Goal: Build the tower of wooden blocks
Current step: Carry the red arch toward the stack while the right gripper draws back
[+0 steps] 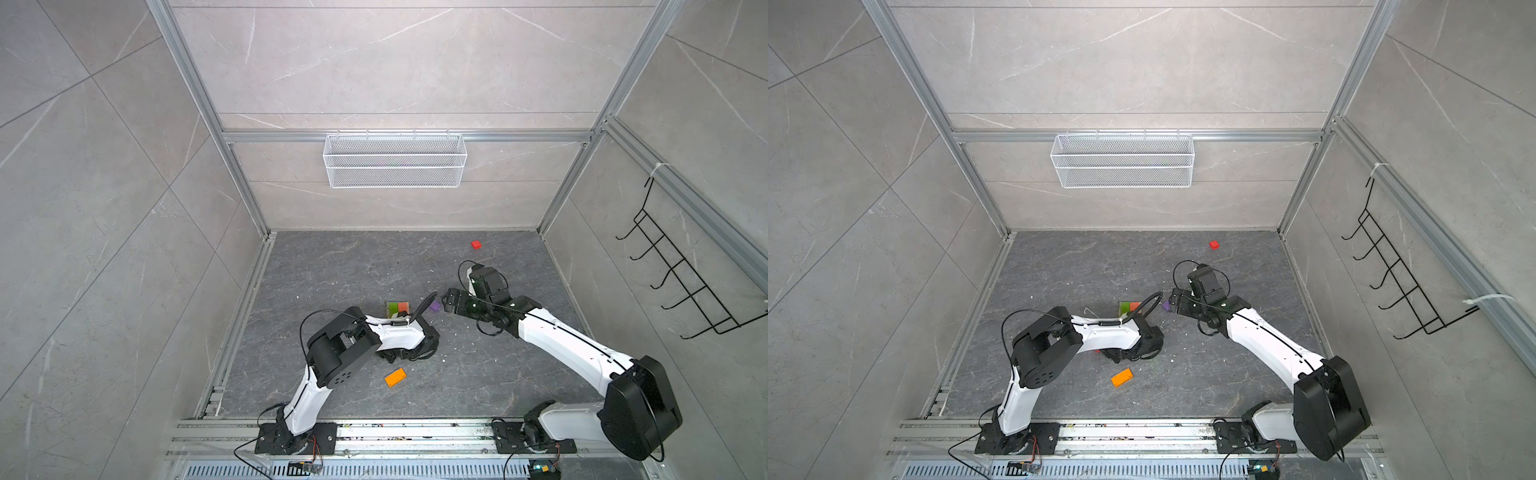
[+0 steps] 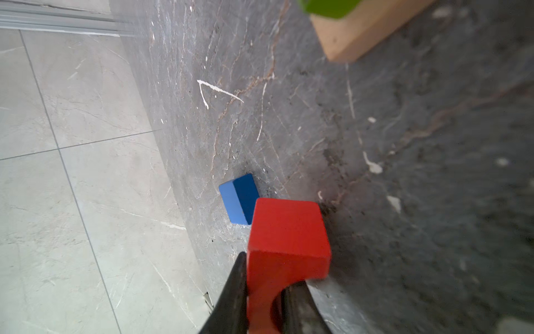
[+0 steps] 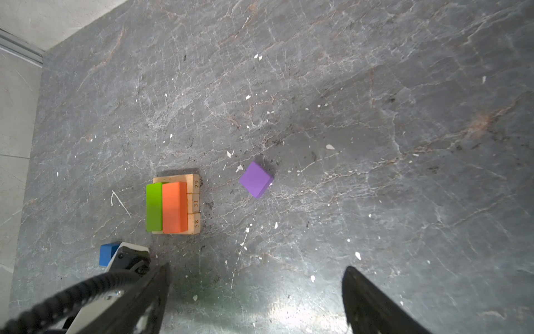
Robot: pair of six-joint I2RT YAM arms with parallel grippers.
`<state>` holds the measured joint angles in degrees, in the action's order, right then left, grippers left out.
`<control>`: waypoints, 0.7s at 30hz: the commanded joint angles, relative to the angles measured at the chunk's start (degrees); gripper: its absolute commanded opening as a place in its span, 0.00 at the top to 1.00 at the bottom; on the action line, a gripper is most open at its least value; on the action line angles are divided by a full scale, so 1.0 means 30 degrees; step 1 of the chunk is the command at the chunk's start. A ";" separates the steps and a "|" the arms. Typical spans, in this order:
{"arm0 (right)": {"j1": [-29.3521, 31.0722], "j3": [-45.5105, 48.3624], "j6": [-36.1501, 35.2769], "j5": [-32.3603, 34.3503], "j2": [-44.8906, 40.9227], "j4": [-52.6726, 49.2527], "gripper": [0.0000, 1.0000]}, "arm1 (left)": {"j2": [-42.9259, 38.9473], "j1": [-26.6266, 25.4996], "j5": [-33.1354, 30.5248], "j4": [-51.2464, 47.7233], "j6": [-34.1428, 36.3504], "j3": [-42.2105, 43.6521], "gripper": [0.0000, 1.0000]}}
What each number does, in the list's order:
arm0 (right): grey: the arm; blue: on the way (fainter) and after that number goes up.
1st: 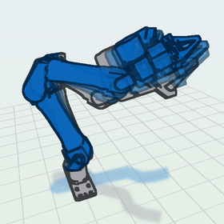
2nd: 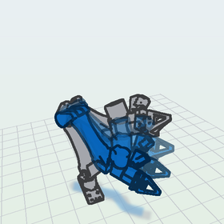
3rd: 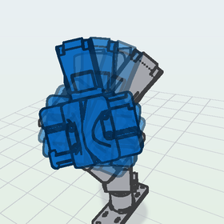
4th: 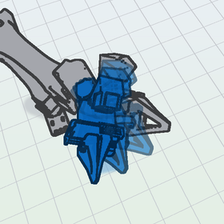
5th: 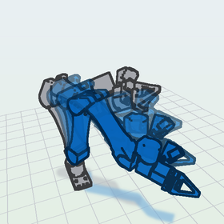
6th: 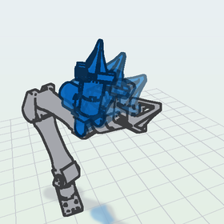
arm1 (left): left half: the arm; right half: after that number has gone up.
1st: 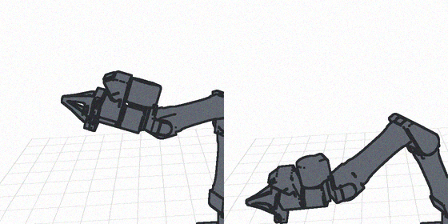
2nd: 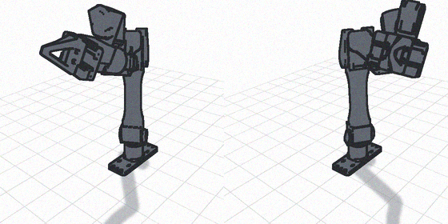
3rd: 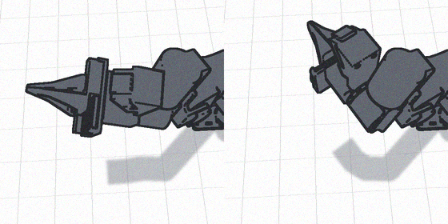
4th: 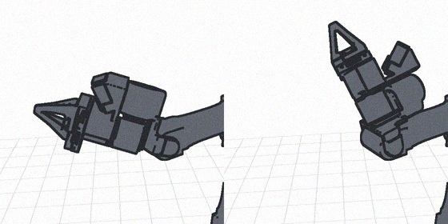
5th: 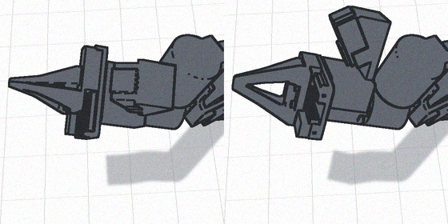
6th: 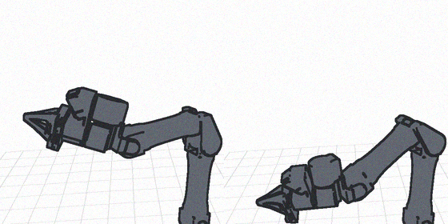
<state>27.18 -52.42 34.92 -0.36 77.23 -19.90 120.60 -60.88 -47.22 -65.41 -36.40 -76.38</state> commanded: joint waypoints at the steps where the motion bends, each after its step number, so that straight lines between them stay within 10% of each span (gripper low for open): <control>1: -0.0115 0.0225 0.0119 -0.0282 -0.0285 -0.0239 0.08 | 0.0378 -0.0184 -0.0253 -0.1153 -0.1033 -0.0484 0.86; 3: -0.0142 0.0224 0.0087 -0.0318 -0.0274 -0.0243 0.08 | 0.0378 -0.0228 -0.0393 -0.1327 -0.1188 -0.0500 0.69; 14: -0.0249 0.0071 0.0009 -0.0610 -0.0144 -0.0268 0.08 | -0.0131 -0.0356 0.0137 -0.1489 -0.1366 -0.0666 0.56; 21: -0.0269 -0.0074 -0.0031 -0.0928 0.0066 -0.0210 0.06 | -0.2215 -0.0386 0.1328 -0.1232 -0.1321 -0.0621 0.30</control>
<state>26.59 -52.36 34.92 -2.37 77.25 -19.90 119.33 -61.54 -44.95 -67.66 -39.27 -76.99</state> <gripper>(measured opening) 0.935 0.681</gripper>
